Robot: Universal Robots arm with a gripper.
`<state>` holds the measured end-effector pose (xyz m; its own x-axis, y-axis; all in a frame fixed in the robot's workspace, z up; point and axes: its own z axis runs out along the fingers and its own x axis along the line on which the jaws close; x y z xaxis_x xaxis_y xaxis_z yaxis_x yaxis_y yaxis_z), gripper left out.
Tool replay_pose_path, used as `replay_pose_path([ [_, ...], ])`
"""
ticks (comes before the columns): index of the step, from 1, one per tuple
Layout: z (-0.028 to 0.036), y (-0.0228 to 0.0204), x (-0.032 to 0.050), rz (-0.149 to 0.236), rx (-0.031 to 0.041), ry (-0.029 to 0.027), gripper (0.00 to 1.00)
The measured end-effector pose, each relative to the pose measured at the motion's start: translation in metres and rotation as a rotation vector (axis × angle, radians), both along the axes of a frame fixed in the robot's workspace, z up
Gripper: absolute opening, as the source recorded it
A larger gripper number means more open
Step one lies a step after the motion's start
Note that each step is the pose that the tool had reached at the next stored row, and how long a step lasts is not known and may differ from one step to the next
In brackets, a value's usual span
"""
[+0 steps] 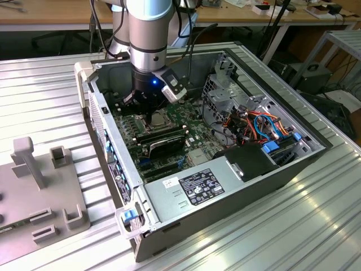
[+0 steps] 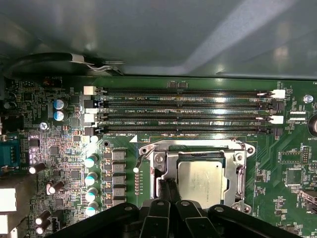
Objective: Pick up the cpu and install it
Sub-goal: 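Close the cpu cover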
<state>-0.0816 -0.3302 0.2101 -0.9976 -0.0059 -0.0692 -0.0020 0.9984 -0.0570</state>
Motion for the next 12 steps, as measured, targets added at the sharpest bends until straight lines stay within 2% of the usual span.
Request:
replay_pose_path([
  [12,-0.0050,0.0000,0.0000,0.000,-0.0002,0.0001,0.11],
])
